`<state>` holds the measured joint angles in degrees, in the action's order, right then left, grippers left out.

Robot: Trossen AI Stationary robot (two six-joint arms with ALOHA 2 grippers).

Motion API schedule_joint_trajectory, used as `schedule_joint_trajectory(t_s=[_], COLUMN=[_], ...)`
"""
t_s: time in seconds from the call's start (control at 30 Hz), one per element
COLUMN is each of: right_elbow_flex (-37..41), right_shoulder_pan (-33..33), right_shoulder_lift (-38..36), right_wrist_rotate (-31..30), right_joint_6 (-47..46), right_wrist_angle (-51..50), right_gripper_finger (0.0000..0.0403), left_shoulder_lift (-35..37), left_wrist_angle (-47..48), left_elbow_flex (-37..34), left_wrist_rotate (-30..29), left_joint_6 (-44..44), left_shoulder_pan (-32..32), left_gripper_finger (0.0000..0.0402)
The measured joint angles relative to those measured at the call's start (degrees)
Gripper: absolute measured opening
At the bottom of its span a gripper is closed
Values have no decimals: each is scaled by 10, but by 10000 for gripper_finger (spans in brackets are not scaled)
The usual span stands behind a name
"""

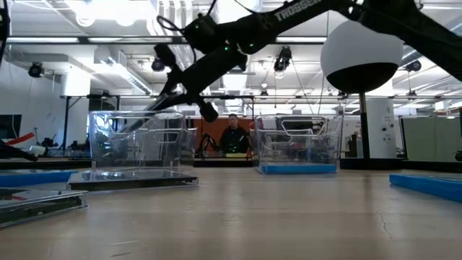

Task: Pick & place jewel cases by type
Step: Put the bottom right CD case into the left transparent bin

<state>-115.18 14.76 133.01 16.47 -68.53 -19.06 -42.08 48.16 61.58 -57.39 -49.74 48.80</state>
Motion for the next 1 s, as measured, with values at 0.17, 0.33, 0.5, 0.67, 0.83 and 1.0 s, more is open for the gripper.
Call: schedule_joint_trajectory(t_s=[0.17,0.33,0.5,0.67,0.83,1.0], right_elbow_flex=[-65,-89,-92,-84,-83,-92], right_shoulder_pan=[8,9,9,9,10,12], right_shoulder_lift=[35,41,39,38,30,15], right_wrist_rotate=[21,9,5,5,-21,88], right_joint_6=[-11,21,29,36,74,128], right_wrist_angle=[-46,-140,-145,-164,-189,-183], right_gripper_finger=[34,54,118,183,218,226], left_shoulder_lift=[25,39,43,43,44,43], left_wrist_angle=[33,35,42,44,46,59], left_elbow_flex=[0,0,0,1,1,0], left_wrist_rotate=[-3,-18,-37,-62,-68,-69], left_joint_6=[-2,10,19,18,16,1], left_shoulder_pan=[0,0,0,0,0,0], left_gripper_finger=[151,151,151,151,151,151])
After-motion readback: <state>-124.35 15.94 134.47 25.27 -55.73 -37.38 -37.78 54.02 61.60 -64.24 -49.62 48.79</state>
